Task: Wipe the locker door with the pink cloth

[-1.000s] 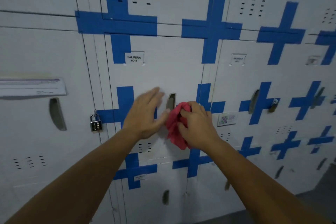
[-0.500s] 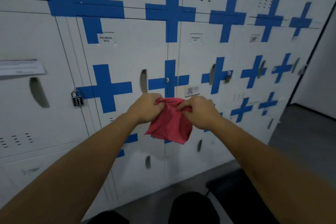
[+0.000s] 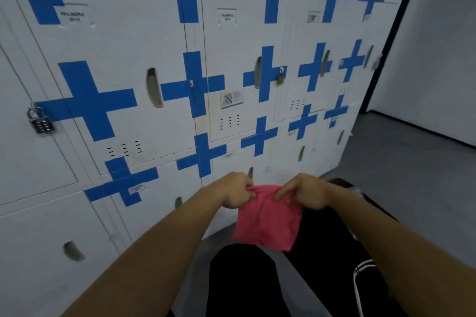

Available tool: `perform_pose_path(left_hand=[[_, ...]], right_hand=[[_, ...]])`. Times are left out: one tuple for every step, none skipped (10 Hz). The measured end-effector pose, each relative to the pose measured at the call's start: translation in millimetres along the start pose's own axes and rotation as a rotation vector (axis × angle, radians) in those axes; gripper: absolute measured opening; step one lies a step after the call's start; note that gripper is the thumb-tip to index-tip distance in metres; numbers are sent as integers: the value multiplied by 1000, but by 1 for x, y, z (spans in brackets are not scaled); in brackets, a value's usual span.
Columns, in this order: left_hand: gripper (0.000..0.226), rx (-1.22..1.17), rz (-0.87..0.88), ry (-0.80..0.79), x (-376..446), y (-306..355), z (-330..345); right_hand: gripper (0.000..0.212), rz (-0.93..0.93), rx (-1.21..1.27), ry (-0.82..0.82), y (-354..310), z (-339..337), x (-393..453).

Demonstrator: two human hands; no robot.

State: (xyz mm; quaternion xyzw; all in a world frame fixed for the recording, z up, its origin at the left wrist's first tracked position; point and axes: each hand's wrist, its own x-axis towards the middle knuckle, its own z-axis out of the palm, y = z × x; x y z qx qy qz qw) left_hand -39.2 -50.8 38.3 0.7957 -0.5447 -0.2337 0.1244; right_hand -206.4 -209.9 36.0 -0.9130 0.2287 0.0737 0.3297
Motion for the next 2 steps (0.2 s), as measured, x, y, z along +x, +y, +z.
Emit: perform_pose_path(left_hand=[[17,-22,-77,28,22,2,34],[35,145,-155,17,32,-2,55]], right_hand=[[38,95,33,24,35,4,11],[27,199,-188,73,68,27,35]])
